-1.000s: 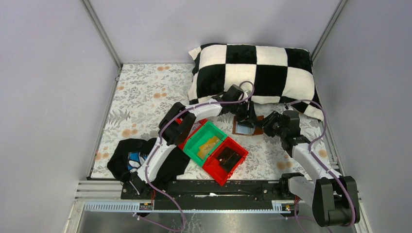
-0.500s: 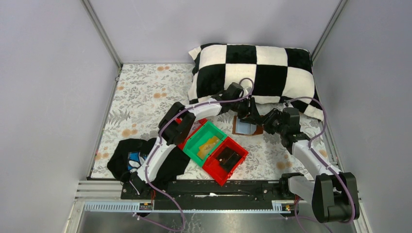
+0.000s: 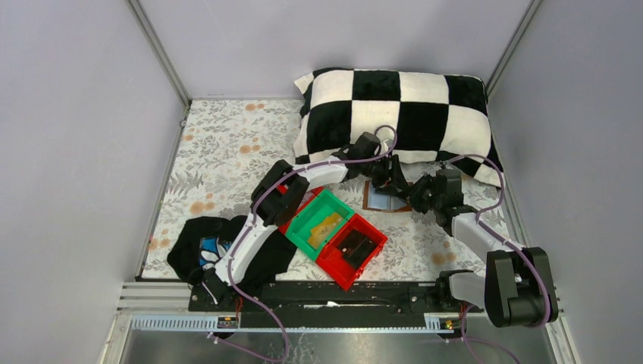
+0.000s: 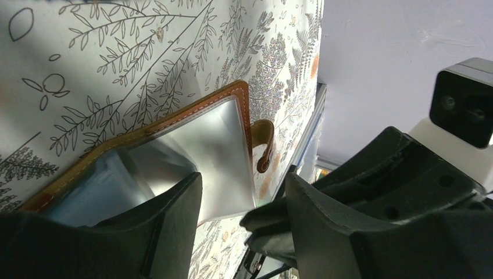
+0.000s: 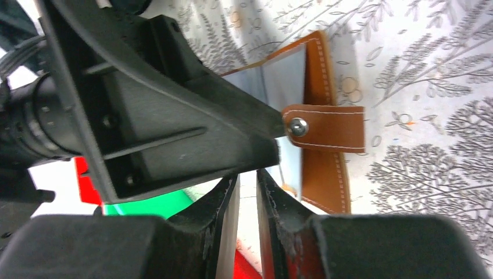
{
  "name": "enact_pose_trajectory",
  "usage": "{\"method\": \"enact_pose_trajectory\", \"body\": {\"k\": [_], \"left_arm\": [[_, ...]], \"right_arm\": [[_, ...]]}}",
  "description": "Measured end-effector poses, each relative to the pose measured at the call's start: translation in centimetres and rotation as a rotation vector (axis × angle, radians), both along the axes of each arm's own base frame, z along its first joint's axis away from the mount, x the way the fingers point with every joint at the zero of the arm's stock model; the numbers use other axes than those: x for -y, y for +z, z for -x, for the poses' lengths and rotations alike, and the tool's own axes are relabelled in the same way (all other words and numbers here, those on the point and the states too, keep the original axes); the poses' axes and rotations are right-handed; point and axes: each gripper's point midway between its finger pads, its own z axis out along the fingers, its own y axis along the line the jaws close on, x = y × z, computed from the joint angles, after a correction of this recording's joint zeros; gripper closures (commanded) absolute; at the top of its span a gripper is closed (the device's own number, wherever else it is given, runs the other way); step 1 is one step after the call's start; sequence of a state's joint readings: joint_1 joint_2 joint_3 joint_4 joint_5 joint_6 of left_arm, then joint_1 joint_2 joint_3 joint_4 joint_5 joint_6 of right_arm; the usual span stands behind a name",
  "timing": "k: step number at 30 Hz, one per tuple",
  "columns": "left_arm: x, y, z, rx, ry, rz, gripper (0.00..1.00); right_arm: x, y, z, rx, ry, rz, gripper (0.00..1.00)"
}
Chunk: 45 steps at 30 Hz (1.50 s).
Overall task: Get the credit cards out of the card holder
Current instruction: Open the card holder at the center of the board, then remove the credit card from the card holder.
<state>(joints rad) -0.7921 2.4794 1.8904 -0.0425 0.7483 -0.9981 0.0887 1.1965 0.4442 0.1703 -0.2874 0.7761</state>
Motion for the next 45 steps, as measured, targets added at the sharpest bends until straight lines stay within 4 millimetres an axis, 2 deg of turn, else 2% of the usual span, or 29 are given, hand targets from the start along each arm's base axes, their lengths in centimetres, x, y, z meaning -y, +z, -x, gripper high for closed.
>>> {"method": "enact_pose_trajectory", "body": {"k": [3,6,10,13,17,21,23,25,30,35,45], "left_arm": [[0.0,0.0,0.0,0.002,-0.001,0.0,0.4],[0.0,0.3,-0.3,0.005,0.004,-0.005,0.38],[-0.3,0.4,-0.5,0.019,0.008,-0.025,0.31],[-1.1,1.0,-0.6,0.033,0.019,-0.052,0.29],[-3.1,2.5,-1.2,0.082,0.057,-0.105,0.29],[-5.4,4.2,-2.7,0.145,0.106,-0.158,0.29],[-6.1,4.3,-3.4,0.163,0.124,-0.176,0.29],[-6.6,3.9,-3.7,0.163,0.134,-0.202,0.29],[-7.7,2.1,-2.8,0.136,0.132,-0.284,0.28],[-7.9,1.4,-2.6,0.131,0.129,-0.309,0.28],[-8.0,-1.7,-2.0,0.092,0.108,-0.353,0.28]], "right_arm": [[0.8,-1.1,0.2,-0.016,-0.029,0.038,0.75],[1.7,-3.0,1.0,-0.065,-0.062,0.072,0.76],[2.3,-5.2,1.8,-0.127,-0.087,0.081,0.77],[2.5,-5.2,1.0,-0.108,-0.101,0.076,0.77],[2.5,-5.2,0.3,-0.094,-0.108,0.069,0.77],[2.5,-5.2,0.0,-0.087,-0.11,0.058,0.77],[2.5,-5.2,-0.1,-0.085,-0.11,0.053,0.77],[2.5,-5.2,-0.2,-0.084,-0.112,0.049,0.77],[2.4,-5.2,-0.3,-0.083,-0.113,0.042,0.77],[2.4,-5.2,-0.3,-0.083,-0.111,0.035,0.77],[2.4,-5.2,-0.3,-0.082,-0.11,0.03,0.77]]}}
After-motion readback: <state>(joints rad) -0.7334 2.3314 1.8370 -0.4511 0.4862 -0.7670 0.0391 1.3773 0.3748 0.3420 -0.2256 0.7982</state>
